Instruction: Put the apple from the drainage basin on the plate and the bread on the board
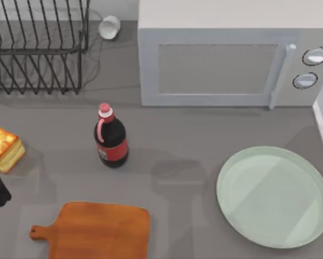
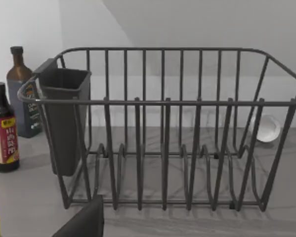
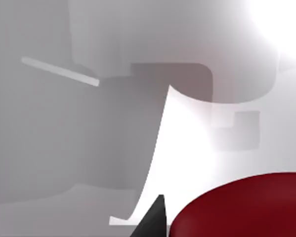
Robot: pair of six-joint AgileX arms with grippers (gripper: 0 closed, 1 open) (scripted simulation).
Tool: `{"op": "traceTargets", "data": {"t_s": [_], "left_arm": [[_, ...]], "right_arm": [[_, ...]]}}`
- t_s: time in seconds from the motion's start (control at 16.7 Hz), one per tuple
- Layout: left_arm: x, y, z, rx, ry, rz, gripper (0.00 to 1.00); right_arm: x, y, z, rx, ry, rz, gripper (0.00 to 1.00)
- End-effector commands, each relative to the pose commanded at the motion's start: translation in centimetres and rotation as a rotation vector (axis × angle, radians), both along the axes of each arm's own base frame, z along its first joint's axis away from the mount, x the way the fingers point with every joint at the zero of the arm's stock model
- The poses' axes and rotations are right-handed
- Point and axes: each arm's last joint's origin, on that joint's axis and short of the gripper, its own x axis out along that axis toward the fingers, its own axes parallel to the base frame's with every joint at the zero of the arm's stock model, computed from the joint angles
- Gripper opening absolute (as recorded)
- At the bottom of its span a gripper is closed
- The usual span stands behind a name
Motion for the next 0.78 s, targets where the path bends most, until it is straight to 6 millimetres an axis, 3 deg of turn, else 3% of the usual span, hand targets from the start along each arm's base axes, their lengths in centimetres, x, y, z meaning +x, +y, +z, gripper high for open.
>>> {"op": "traceTargets", "data": {"t_s": [0.18,0.48,0.78], "left_arm": [[0.0,0.0,0.0,0.0,0.0,0.0,1.0],[0.0,0.0,0.0,0.0,0.0,0.0,1.0],[0.0,0.0,0.0,0.0,0.0,0.0,1.0]], "right_arm": [[-0.2,0.1,3.2,-0.005,-0.013,0.0,0.0],[-0.2,0.1,3.3,-0.004,-0.013,-0.001,0.0],[-0.5,2.0,6.6,-0.009,-0.049,-0.085,0.0]]}}
